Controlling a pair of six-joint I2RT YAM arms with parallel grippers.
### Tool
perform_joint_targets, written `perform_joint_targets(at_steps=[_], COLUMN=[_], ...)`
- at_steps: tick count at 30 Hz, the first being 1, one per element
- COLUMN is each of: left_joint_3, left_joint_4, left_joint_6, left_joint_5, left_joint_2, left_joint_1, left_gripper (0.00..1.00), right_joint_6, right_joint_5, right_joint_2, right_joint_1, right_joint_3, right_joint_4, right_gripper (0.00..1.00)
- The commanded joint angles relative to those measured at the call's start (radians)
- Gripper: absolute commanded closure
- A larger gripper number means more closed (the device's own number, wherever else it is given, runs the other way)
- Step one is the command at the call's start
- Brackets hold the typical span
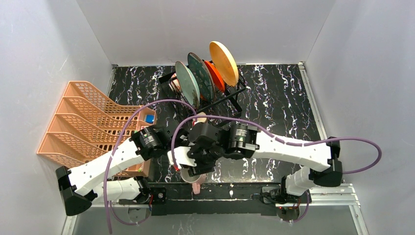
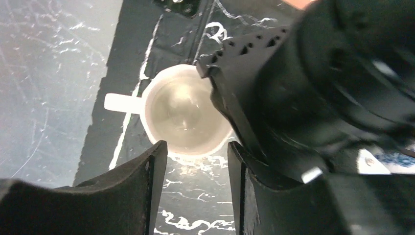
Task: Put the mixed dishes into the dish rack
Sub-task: Pick up the cup at the center of the board.
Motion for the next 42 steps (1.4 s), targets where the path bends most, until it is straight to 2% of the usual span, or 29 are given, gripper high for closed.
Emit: perform_joint_targets(at_steps=[1,8,12,15,19,25,31,37,42], left_joint_3=[-0.007,-0.041,-0.066,-0.081,-0.096,-0.099,-0.133,-0.199,-0.292], left_joint_4=[0.017,0.075,0.127,0.164,0.223,0.344,0.452,0.597,0.769], left_joint_6=[-0.034,-0.068,-0.1,-0.129,-0.18,-0.3,-0.379,-0.437,-0.488], left_joint_5=[0.076,0.026,0.005,-0.036,-0.086,-0.156,-0.274,-0.366,-0.394], left_joint_2=[-0.035,-0.056,-0.072,-0.103,-0.153,-0.23,-0.333,-0.479,-0.597], left_joint_1=[-0.029,-0.029,-0.028,-0.024,-0.003,0.004,0.004,0.004,0.004], left_gripper=[1.0,1.0,1.0,1.0,1.0,1.0,1.0,1.0,1.0], right_joint_6=[-0.003,0.065,0.158,0.28,0.399,0.586,0.783,1.104,1.311], right_joint_5=[0.14,0.22,0.295,0.436,0.454,0.585,0.69,0.819,0.824], right_joint_2=[-0.07,-0.212,-0.29,-0.368,-0.5,-0.649,-0.773,-0.919,-1.004], right_joint_1=[-0.033,-0.032,-0.033,-0.032,-0.032,-0.033,-0.033,-0.034,-0.033], right_joint_3=[-0.017,-0.146,-0.222,-0.288,-0.408,-0.568,-0.672,-0.756,-0.837], right_joint_4=[0.205,0.28,0.328,0.381,0.47,0.547,0.577,0.608,0.699], right_gripper=[0.42,0.38,0.37,0.3,0.19,0.02,0.01,0.01,0.01])
